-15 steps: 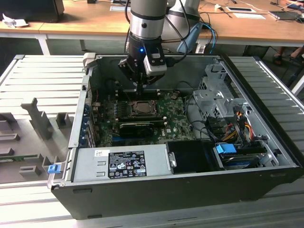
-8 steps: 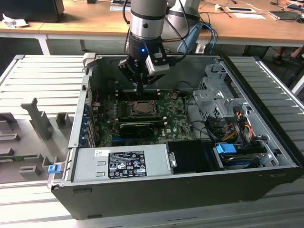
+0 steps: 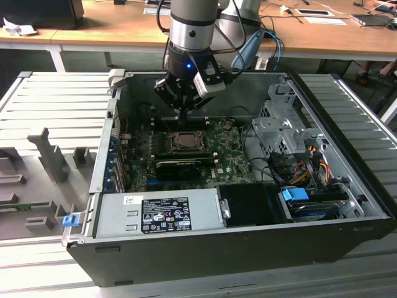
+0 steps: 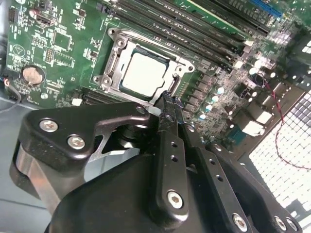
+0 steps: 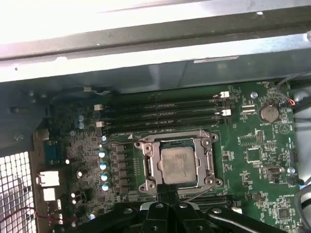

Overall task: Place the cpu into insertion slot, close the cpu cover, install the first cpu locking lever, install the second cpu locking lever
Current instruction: 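Install the first cpu locking lever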

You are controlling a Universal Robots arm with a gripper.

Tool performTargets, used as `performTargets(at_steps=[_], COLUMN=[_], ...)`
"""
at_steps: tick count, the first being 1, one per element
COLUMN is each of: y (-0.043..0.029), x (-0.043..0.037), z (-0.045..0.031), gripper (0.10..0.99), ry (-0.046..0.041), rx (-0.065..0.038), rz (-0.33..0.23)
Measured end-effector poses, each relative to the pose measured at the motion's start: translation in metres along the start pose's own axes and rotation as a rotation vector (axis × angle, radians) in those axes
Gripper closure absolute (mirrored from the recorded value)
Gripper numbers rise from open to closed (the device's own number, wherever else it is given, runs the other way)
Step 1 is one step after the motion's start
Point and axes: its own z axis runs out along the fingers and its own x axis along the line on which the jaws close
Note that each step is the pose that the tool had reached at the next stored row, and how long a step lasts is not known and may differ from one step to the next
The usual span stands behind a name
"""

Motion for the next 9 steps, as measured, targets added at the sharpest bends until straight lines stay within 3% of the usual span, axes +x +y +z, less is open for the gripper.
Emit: performTargets(at_steps=[3, 6, 7, 9], y=[0.0, -0.0001, -0.0001, 0.0], x=[0.0, 0.0, 0.0, 0.0], z=[0.0001, 0.0001, 0.0002, 0.0008], gripper=[0.98, 0.98, 0.98, 0.98], ry=[-0.0003, -0.0319, -0.0385, -0.0358], rx=[-0.029, -0.035, -0.038, -0.072], rz=[-0.021, -0.032, -0.041, -0.09])
